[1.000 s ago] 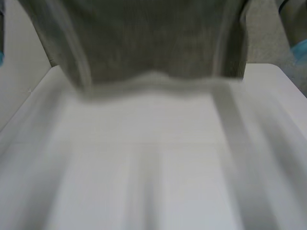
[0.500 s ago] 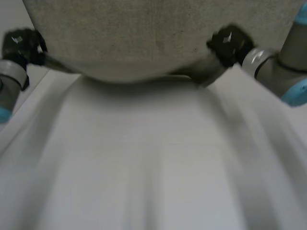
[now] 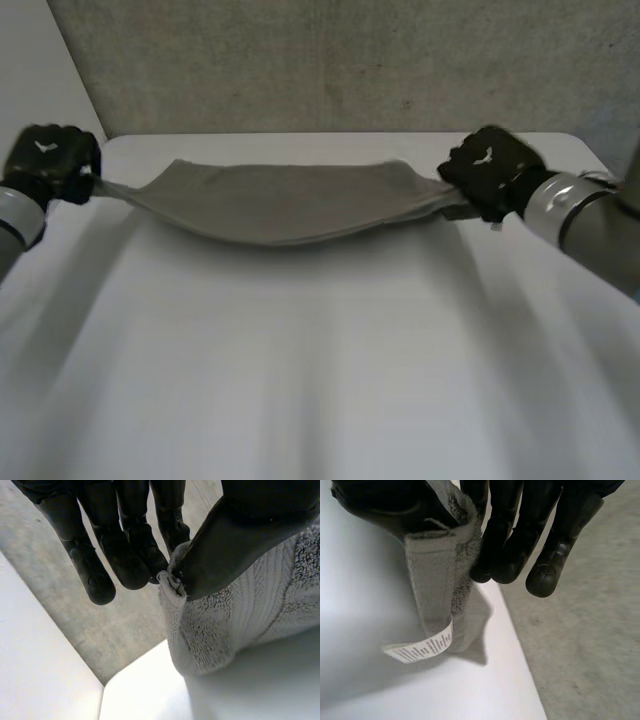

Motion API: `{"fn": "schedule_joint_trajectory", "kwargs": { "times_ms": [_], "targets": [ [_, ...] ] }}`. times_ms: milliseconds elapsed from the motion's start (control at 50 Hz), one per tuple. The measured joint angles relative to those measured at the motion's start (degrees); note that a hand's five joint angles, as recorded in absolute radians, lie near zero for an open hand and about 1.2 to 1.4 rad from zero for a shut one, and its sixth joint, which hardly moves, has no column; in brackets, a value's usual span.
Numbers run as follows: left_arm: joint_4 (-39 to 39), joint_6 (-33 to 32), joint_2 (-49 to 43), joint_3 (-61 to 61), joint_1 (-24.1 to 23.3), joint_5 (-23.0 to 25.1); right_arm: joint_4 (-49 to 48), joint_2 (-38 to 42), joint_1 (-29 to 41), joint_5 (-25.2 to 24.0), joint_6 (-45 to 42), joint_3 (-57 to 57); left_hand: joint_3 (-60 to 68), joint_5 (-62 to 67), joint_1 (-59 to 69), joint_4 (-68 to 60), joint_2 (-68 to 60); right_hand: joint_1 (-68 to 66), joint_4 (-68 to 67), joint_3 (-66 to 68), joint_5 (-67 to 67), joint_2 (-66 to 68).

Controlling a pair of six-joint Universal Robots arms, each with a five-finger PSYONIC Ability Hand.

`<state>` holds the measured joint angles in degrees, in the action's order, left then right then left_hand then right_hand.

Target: Fold the towel.

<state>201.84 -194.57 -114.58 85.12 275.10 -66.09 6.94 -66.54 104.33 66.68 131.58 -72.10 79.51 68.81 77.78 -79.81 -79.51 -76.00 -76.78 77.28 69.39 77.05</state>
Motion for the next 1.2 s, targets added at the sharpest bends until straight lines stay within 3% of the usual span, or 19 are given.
{"fn": "schedule_joint_trajectory", "kwargs": {
  "times_ms": [240, 380, 540, 700, 800, 1000, 1200],
  "targets": [
    [-4.26, 11.00, 21.23, 10.21, 5.85, 4.55, 8.43, -18.35, -8.65, 0.19, 7.86, -4.36, 0.00, 0.00, 0.00, 0.00, 0.00, 0.00, 0.00, 0.01, 0.00, 0.00],
    [-4.15, 12.95, 29.71, 15.74, 8.81, 8.58, 15.06, -21.51, -12.15, -0.39, 7.23, -4.32, 0.00, 0.00, 0.00, 0.00, 0.00, 0.00, 0.00, 0.01, 0.00, 0.00],
    [-3.99, 12.87, 31.31, 18.23, 9.31, 10.16, 19.14, -21.09, -13.48, -0.61, 5.42, -4.73, 0.00, 0.00, 0.00, 0.00, 0.00, 0.00, 0.00, 0.01, 0.00, 0.00],
    [-3.49, 11.29, 25.20, 17.19, 8.46, 10.11, 20.58, -16.16, -13.02, 0.46, 0.11, -7.04, 0.00, 0.00, 0.00, 0.00, 0.00, 0.00, 0.00, 0.01, 0.00, 0.00],
    [-4.16, 7.38, 16.15, 12.82, 5.50, 9.54, 20.68, -10.18, -12.67, 2.35, -2.21, -6.40, 0.00, 0.00, 0.00, 0.00, 0.00, 0.00, 0.00, 0.01, 0.07, 0.00],
    [-13.56, -4.11, -2.47, -2.16, -0.57, 4.20, 20.20, 4.69, -8.02, 8.58, -2.59, 2.35, 0.00, 0.00, 0.00, 0.00, 0.00, 0.00, 0.00, 0.01, 0.19, 0.00],
    [-16.48, -6.46, -13.24, -13.93, -3.21, 0.09, 19.13, 16.14, -4.31, 9.61, -0.49, 12.64, 0.00, 0.00, 0.00, 0.00, 0.00, 0.00, 0.00, 0.01, 0.30, 0.00]
  ]
}}
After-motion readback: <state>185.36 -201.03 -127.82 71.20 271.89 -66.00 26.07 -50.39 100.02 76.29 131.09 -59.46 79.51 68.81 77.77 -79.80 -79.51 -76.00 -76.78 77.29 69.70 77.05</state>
